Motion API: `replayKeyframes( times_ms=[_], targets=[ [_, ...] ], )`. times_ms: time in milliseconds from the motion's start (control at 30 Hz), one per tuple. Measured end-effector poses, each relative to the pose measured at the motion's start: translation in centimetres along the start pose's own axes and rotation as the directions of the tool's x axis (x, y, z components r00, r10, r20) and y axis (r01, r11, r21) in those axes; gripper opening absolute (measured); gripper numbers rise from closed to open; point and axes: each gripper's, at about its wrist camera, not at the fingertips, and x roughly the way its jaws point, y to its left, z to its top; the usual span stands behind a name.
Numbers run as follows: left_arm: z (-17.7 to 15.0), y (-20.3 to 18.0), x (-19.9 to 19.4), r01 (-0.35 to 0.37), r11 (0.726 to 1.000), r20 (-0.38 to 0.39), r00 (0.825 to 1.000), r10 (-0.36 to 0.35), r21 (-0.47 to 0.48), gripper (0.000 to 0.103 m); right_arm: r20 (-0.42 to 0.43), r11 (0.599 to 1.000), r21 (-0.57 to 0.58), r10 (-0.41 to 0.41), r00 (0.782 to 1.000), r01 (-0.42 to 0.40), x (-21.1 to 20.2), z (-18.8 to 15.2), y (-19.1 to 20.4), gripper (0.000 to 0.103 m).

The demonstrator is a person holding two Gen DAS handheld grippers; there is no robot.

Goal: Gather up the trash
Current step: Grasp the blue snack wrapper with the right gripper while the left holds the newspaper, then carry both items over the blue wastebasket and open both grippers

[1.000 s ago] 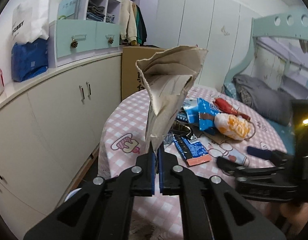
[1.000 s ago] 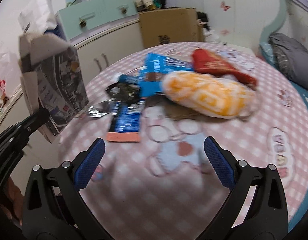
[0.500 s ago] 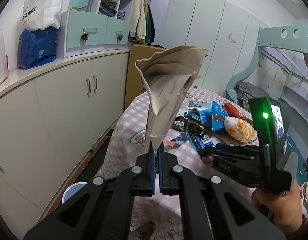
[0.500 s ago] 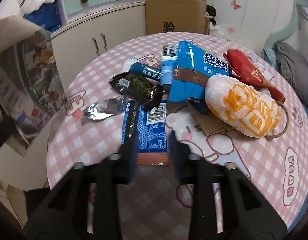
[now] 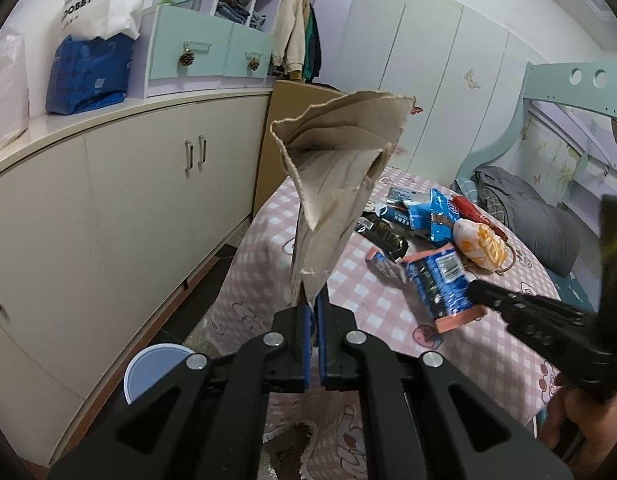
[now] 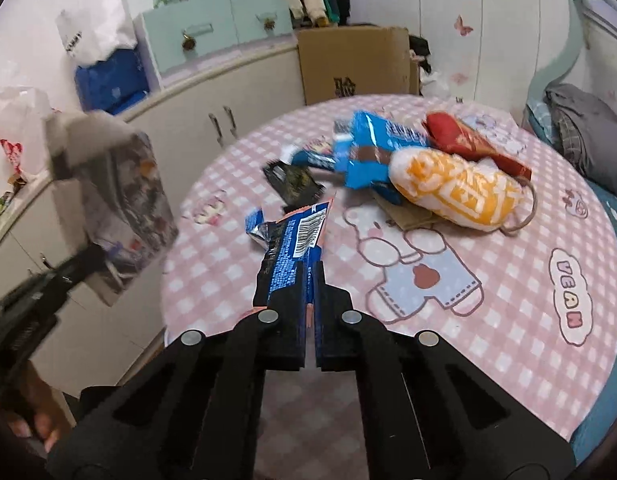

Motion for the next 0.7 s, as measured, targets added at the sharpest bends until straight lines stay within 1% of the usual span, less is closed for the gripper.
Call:
replayKeyframes(
  times_ms=[133, 233, 333, 433, 533, 600, 667, 700],
  targets=[
    [-0.3, 1.6, -0.8, -0.02, 0.999, 0.007, 1.0, 0.02, -0.029, 0.003, 0.023, 0.998, -0.022, 0.063, 0.998, -0.063, -1.1, 0.2, 2.1, 0.003],
    [-0.6, 3.6, -1.3, -0.051, 0.997, 0.007, 0.999, 0.051, -0.061, 0.003, 0.019, 0.991, -0.063, 0.122, 0.992, -0.121, -0.8, 0.3, 4.8, 0.003],
    [-0.9, 6.2, -1.5, -0.098, 0.989, -0.009, 0.995, 0.097, -0.107, 0.003, 0.001, 0.979, -0.111, 0.175, 0.985, -0.174, 0.4, 0.1, 8.3, 0.003],
    [-1.5, 9.3, -1.3, -0.158, 0.975, -0.038, 0.987, 0.154, -0.158, 0.003, -0.041, 0.96, -0.15, 0.234, 0.971, -0.237, 2.7, -0.3, 11.9, 0.003],
    [-2.3, 12.6, -0.5, -0.228, 0.952, -0.084, 0.973, 0.215, -0.204, 0.003, -0.092, 0.941, -0.186, 0.269, 0.959, -0.282, 5.8, -0.9, 15.5, 0.003],
    [-3.0, 14.9, 0.3, -0.282, 0.933, -0.12, 0.958, 0.261, -0.225, 0.003, -0.134, 0.93, -0.21, 0.279, 0.951, -0.303, 8.4, -1.6, 17.9, 0.003],
    [-3.7, 16.8, 1.3, -0.319, 0.916, -0.157, 0.945, 0.287, -0.243, 0.003, -0.175, 0.922, -0.223, 0.283, 0.943, -0.317, 10.7, -2.5, 19.7, 0.003],
    [-4.3, 18.0, 1.9, -0.339, 0.906, -0.179, 0.937, 0.3, -0.253, 0.003, -0.206, 0.918, -0.227, 0.282, 0.937, -0.326, 12.5, -3.2, 20.8, 0.003]
  ],
)
